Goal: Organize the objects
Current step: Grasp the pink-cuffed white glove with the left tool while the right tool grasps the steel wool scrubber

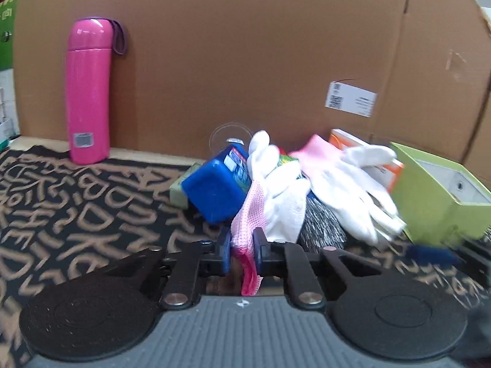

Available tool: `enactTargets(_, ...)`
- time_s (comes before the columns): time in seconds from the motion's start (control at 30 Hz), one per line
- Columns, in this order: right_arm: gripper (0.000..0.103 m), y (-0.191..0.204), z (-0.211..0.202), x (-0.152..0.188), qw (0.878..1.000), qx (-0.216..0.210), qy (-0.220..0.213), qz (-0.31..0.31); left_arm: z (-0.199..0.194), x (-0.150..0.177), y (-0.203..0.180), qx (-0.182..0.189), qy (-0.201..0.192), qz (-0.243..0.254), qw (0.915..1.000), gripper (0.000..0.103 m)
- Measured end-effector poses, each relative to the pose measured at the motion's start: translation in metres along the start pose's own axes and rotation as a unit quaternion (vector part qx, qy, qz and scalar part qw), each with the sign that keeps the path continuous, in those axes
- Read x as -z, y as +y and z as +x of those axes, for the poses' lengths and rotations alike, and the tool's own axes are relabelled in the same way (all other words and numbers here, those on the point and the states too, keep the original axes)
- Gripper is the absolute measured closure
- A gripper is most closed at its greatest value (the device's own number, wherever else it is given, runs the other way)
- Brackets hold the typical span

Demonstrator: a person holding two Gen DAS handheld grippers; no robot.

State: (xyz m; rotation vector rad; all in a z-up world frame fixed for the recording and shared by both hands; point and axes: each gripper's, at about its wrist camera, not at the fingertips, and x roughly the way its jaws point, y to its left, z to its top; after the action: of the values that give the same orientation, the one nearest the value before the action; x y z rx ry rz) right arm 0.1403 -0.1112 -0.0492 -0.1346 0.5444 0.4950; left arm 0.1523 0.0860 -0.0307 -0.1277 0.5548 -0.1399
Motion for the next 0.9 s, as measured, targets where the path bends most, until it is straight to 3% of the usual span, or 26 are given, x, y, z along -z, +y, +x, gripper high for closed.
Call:
enactTargets(0.17,0.030,0.006,0.040,-0.020,1.000,-0.005,0.001,-0.027,-0.040,0.027,0.004,0.010,0.022,0.011,0.9997,0.088)
enactTargets(0.23,0.040,0.008,0.056,-0.024,0.999,-0.008,0.010,-0.036,-0.047,0.039,0.006,0.010,0.036,0.013,0.9992,0.088)
enactTargets(0.27,0.052,0.009,0.063,-0.024,0.999,-0.008,0.020,-0.037,-0.050,0.043,0.007,0.015,0.045,0.008,0.9989,0.088)
enactTargets(0.37,0.059,0.006,0.069,-0.018,0.999,-0.009,0.033,-0.028,-0.059,0.050,0.009,0.033,0.053,-0.003,0.9981,0.088)
enactTargets(0.47,0.071,0.002,0.047,-0.011,0.999,-0.016,0.027,-0.016,-0.063,0.053,0.006,0.035,0.049,0.002,0.9982,0.087)
enactTargets(0.57,0.072,0.001,0.014,0.002,0.999,-0.022,0.040,-0.013,-0.063,0.056,0.004,0.024,0.040,0.010,0.9989,0.067)
enactTargets(0.63,0.072,0.001,-0.006,0.013,0.998,-0.026,0.049,-0.011,-0.059,0.055,0.006,0.013,0.032,-0.001,0.9994,0.036)
enactTargets(0.73,0.066,0.004,-0.025,0.025,0.998,-0.034,0.050,-0.015,-0.048,0.049,0.009,0.006,0.023,-0.019,0.9996,0.034)
enactTargets(0.9,0.051,0.006,-0.030,0.025,0.998,-0.030,0.040,-0.022,-0.020,0.036,0.015,-0.010,0.047,-0.033,0.9983,0.036)
